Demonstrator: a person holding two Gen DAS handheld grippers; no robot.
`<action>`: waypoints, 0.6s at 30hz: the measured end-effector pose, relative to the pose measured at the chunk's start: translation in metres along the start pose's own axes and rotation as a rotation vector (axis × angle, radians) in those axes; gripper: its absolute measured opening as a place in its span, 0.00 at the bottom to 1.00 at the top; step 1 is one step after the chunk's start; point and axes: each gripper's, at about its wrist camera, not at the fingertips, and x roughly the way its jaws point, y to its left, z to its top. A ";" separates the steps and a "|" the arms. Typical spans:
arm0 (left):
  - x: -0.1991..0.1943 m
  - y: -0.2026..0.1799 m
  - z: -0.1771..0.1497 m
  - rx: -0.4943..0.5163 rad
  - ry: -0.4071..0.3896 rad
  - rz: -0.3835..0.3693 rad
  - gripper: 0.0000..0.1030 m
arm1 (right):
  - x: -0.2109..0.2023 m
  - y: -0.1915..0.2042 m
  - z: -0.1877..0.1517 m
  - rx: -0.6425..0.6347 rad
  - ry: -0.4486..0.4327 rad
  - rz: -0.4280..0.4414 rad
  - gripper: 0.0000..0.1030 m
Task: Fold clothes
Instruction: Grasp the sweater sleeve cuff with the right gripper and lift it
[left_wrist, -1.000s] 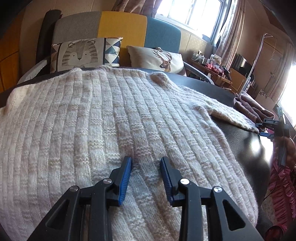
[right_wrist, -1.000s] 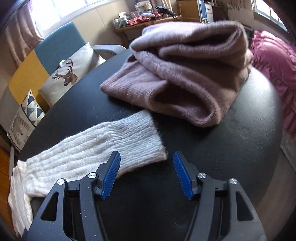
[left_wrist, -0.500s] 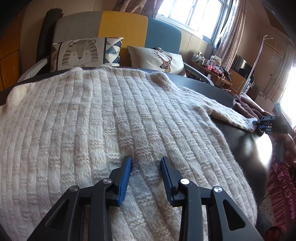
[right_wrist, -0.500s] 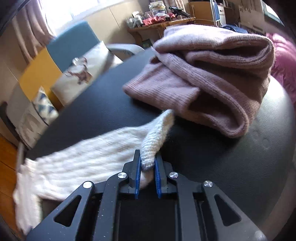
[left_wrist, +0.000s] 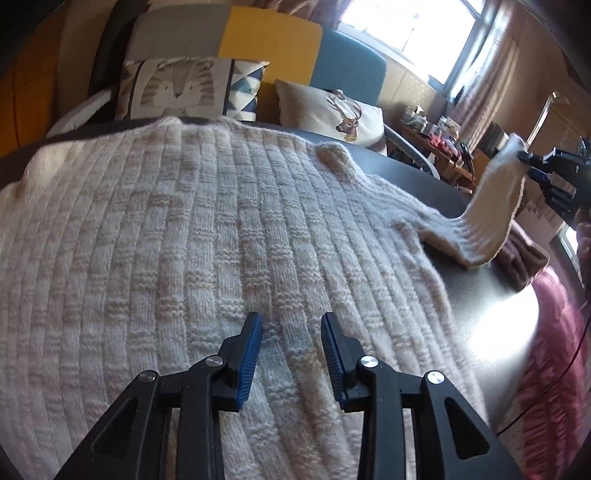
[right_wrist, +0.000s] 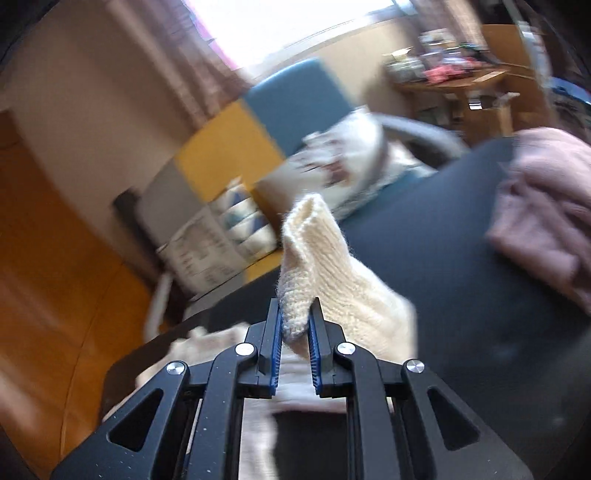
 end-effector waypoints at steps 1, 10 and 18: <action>-0.003 0.003 0.003 -0.022 -0.008 -0.005 0.32 | 0.011 0.013 -0.002 -0.012 0.020 0.023 0.13; -0.051 -0.004 0.054 0.043 -0.196 -0.040 0.33 | 0.082 0.115 -0.046 -0.092 0.188 0.240 0.13; -0.037 -0.047 0.088 0.200 -0.220 0.009 0.33 | 0.097 0.162 -0.069 -0.194 0.302 0.269 0.13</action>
